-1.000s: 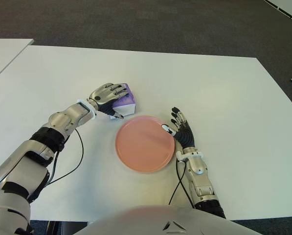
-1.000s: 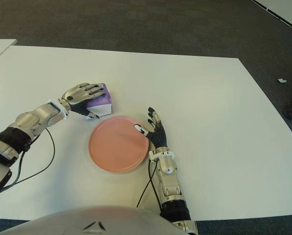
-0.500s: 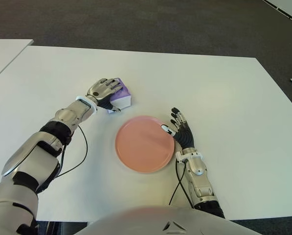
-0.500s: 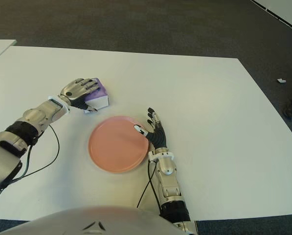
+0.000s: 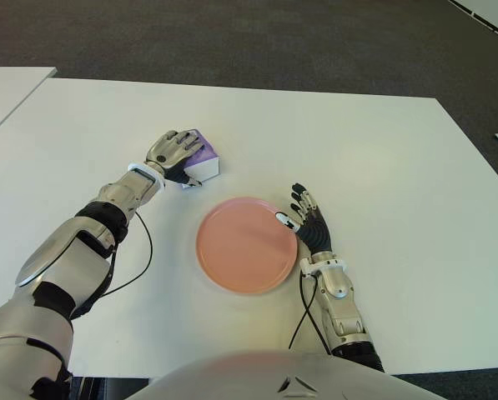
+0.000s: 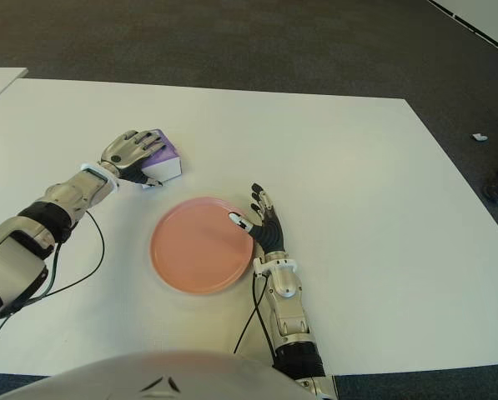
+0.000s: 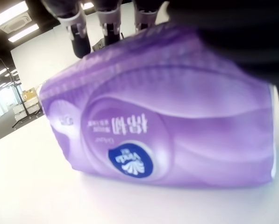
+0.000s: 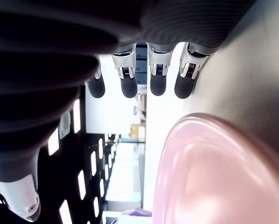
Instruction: Put the tissue paper into the plate.
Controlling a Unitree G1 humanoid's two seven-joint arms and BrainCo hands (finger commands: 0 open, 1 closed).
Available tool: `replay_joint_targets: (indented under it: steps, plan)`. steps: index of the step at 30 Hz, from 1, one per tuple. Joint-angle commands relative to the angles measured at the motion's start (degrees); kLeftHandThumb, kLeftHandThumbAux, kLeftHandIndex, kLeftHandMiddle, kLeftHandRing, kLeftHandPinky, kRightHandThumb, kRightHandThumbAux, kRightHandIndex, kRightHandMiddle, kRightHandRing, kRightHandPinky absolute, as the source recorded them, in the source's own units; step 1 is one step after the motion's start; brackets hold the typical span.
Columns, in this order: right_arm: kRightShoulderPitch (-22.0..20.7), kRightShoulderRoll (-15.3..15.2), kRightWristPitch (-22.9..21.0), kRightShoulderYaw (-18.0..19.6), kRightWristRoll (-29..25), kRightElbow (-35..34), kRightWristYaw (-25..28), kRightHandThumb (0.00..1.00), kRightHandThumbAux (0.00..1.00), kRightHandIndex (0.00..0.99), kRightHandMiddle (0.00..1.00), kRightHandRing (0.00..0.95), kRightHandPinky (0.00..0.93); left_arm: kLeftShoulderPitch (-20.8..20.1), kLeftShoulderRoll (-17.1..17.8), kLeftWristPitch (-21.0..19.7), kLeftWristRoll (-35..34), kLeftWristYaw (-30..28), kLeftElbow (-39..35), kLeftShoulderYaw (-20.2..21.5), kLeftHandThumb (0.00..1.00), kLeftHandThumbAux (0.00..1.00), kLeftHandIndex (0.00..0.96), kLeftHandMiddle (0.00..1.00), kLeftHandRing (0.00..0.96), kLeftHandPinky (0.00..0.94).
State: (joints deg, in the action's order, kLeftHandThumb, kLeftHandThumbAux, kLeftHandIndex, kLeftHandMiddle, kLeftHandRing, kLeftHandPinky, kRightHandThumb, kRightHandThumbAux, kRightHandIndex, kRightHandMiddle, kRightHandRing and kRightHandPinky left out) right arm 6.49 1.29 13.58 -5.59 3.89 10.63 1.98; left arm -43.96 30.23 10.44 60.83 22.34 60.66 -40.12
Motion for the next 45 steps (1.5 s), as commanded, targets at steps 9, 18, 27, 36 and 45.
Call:
replay_joint_targets:
  steps: [9, 18, 27, 36, 45]
  plan:
    - [3.16, -0.24, -4.13, 0.53, -1.04, 3.25, 0.53, 0.000, 0.652, 0.001, 0.037, 0.002, 0.000, 0.53, -1.59, -0.52, -0.13, 1.54, 5.07, -2.81, 0.000, 0.352, 0.000, 0.000, 0.000, 0.000]
    - [3.24, -0.27, -4.01, 0.29, -0.74, 3.14, 0.27, 0.000, 0.654, 0.000, 0.038, 0.006, 0.000, 0.96, -3.60, -0.34, -0.80, 4.85, 9.66, -3.38, 0.000, 0.397, 0.000, 0.000, 0.000, 0.000]
    - [3.39, -0.31, -4.27, 0.40, -0.79, 2.80, 0.14, 0.000, 0.663, 0.002, 0.041, 0.009, 0.003, 0.98, -4.28, 1.18, -2.47, 5.88, 11.35, -3.44, 0.001, 0.448, 0.000, 0.000, 0.000, 0.000]
    - [3.63, -0.20, -3.86, 0.39, -0.66, 2.63, -0.28, 0.000, 0.666, 0.008, 0.050, 0.019, 0.015, 1.18, -4.36, 2.01, -3.71, 6.23, 11.75, -3.62, 0.000, 0.473, 0.000, 0.000, 0.000, 0.000]
    - [4.09, -0.31, -3.90, 0.09, -0.09, 1.82, -0.59, 0.000, 0.667, 0.015, 0.057, 0.025, 0.019, 1.48, -4.39, 3.59, -5.30, 5.41, 11.88, -3.21, 0.000, 0.498, 0.000, 0.000, 0.000, 0.000]
